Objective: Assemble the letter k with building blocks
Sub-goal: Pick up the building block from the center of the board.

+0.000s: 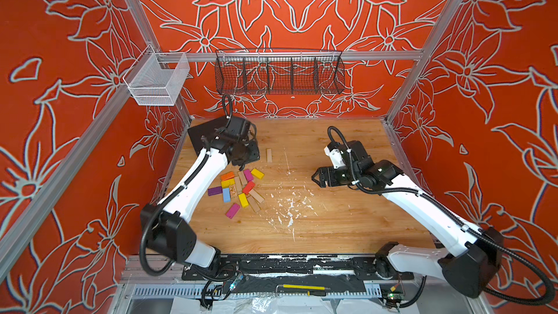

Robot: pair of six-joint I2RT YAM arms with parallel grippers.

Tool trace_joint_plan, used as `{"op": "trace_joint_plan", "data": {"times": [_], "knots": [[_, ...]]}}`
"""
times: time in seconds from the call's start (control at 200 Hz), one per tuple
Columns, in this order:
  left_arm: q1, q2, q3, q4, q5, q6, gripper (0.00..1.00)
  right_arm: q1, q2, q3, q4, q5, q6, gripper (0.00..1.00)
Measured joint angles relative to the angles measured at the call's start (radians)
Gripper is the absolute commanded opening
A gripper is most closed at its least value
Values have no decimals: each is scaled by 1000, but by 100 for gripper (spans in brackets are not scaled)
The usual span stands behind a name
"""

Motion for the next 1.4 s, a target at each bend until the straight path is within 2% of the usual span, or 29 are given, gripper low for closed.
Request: {"op": "trace_joint_plan", "data": {"times": [0.265,0.395,0.53,0.866,0.951,1.121,1.401], "knots": [[-95,-209,-314,-32,-45,-203,35,53,52,0,53,12,15,88],[-174,-233,-423,8,-43,-288,35,133,60,-33,161,21,59,88],[-212,-219,-502,74,-35,-338,35,210,103,-76,264,34,115,89],[-230,-114,-551,166,-57,-337,35,271,195,-108,404,40,213,89],[-230,-82,-552,179,-72,-322,35,271,206,-108,411,45,222,89],[-230,-40,-554,216,-97,-290,43,271,230,-108,410,54,230,89],[-230,58,-546,246,-116,-257,44,271,237,-108,409,56,237,89]]}}
